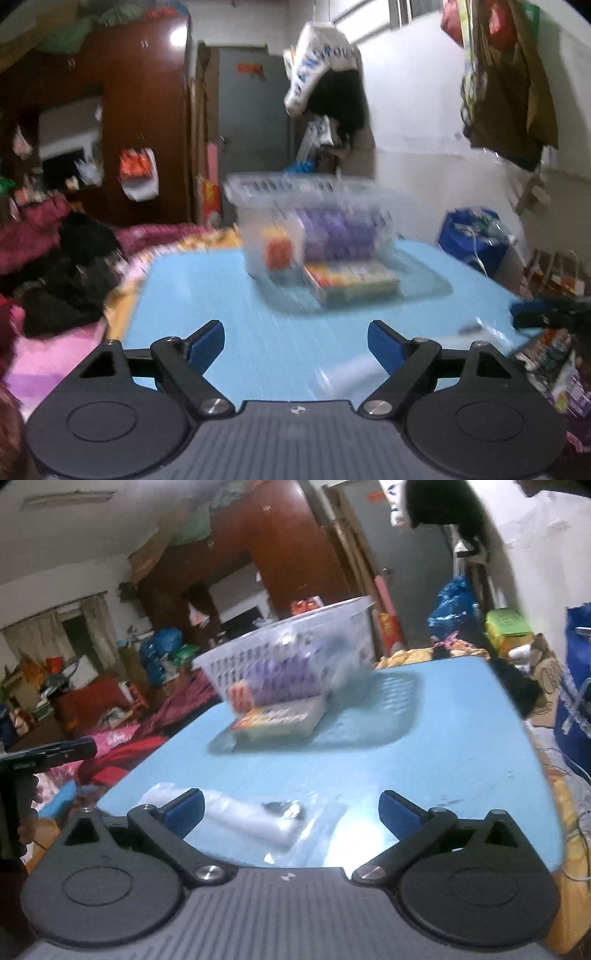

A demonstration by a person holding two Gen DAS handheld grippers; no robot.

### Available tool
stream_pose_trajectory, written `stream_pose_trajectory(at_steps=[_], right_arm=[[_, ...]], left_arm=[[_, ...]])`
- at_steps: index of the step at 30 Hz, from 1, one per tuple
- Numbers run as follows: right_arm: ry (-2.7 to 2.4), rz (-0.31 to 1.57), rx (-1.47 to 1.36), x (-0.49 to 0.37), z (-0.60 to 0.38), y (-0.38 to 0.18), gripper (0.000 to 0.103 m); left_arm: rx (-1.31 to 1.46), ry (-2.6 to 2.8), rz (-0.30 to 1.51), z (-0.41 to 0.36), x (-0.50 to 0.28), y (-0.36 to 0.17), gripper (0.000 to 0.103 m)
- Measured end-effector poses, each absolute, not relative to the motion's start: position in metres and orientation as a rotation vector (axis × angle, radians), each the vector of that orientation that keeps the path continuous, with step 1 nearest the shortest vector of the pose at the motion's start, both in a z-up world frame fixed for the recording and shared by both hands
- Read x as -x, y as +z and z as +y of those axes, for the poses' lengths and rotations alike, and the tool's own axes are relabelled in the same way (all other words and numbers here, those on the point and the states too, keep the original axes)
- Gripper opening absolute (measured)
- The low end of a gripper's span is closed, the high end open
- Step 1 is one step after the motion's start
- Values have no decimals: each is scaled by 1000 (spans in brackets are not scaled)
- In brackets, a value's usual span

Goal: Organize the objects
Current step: 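Close both grippers on the clear plastic bag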

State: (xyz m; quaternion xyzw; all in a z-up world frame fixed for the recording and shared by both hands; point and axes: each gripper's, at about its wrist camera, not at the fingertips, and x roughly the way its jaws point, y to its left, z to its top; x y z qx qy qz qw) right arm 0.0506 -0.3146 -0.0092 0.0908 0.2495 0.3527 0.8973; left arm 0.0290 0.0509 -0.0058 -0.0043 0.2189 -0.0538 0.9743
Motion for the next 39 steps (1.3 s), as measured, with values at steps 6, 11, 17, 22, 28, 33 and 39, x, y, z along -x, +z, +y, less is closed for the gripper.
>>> stream_pose_trajectory(at_steps=[6, 11, 17, 22, 28, 33, 39], right_arm=[[732, 491, -20, -30, -285, -26, 71], [705, 449, 67, -21, -276, -37, 61], [699, 406, 124, -14, -272, -40, 48], [700, 388, 132, -13, -272, -42, 32], [705, 378, 128, -11, -274, -39, 20], [711, 352, 141, -6, -272, -35, 18], [717, 312, 147, -2, -273, -31, 16]], left_arm=[[6, -185, 488, 38, -55, -64, 85], [-84, -213, 430, 18, -60, -76, 83], [-102, -219, 387, 9, -57, -78, 60], [-122, -216, 363, 6, -54, -79, 42], [-100, -230, 333, 10, -50, -78, 32], [-108, -231, 312, 9, -46, -76, 29], [-107, -241, 296, 9, -43, -74, 28]])
